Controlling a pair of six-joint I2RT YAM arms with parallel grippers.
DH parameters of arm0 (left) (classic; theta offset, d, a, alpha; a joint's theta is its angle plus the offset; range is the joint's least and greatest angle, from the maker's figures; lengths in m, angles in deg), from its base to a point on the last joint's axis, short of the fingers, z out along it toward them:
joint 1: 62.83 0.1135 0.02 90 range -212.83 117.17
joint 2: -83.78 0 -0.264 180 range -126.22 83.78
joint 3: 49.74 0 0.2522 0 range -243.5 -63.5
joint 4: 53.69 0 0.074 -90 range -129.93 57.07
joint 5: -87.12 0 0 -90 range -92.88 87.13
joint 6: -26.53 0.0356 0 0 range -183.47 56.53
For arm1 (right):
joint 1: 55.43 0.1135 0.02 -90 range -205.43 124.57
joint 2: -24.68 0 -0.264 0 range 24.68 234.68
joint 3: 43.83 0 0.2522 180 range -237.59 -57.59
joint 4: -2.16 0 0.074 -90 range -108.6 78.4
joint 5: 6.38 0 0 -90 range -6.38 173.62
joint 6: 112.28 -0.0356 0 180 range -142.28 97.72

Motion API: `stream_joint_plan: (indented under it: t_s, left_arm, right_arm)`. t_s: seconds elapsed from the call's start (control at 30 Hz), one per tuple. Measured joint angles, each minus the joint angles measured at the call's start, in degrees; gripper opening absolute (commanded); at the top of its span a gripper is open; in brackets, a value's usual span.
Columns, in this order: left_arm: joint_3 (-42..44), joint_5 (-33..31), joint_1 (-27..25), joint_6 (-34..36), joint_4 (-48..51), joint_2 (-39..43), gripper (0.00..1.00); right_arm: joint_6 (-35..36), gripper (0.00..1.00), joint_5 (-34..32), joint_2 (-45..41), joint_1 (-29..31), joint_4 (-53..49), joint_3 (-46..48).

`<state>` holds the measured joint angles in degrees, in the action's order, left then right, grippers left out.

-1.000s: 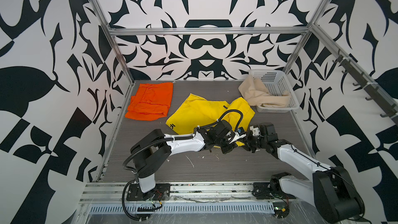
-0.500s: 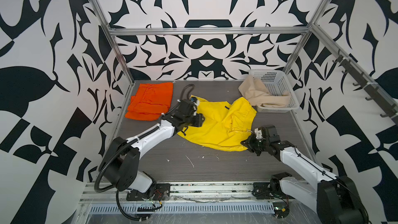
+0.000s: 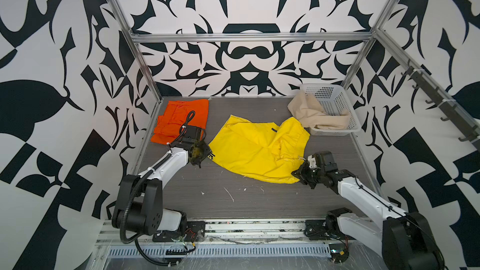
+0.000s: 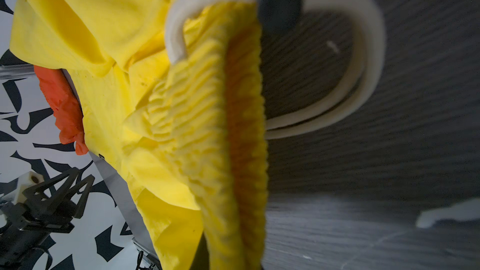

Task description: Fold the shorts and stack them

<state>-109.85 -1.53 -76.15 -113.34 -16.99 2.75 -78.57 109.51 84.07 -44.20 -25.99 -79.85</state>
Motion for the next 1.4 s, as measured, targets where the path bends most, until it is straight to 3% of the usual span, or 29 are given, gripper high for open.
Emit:
stream_joint_plan:
  t_s: [0.5,0.63,0.87,0.93,1.1,1.4]
  left_arm:
    - [-6.1,1.7,1.4,-0.2,-0.3,-13.9,0.43]
    - [-8.9,1.9,1.6,0.3,-1.0,-16.8,0.32]
    - [-11.3,2.7,2.1,0.8,-2.8,-20.0,0.01]
    - [-11.4,2.5,2.1,1.5,-2.7,-20.0,0.00]
    - [-11.5,-0.2,2.1,3.9,0.9,-17.0,0.00]
    - [-21.3,-13.4,1.9,14.6,12.9,4.4,0.00]
  right_arm:
    - [0.4,0.02,0.0,-1.8,0.0,-1.2,0.0]
    - [0.6,0.01,0.0,-2.1,0.0,-1.4,0.0]
    - [1.0,0.00,-0.1,-2.9,0.0,-2.4,-0.1]
    - [1.4,0.00,-0.2,-3.4,0.0,-3.2,-0.4]
    - [4.2,0.00,-0.3,-4.8,0.0,-8.6,-6.3]
    - [15.9,0.00,0.0,-3.3,0.0,-19.2,-33.5]
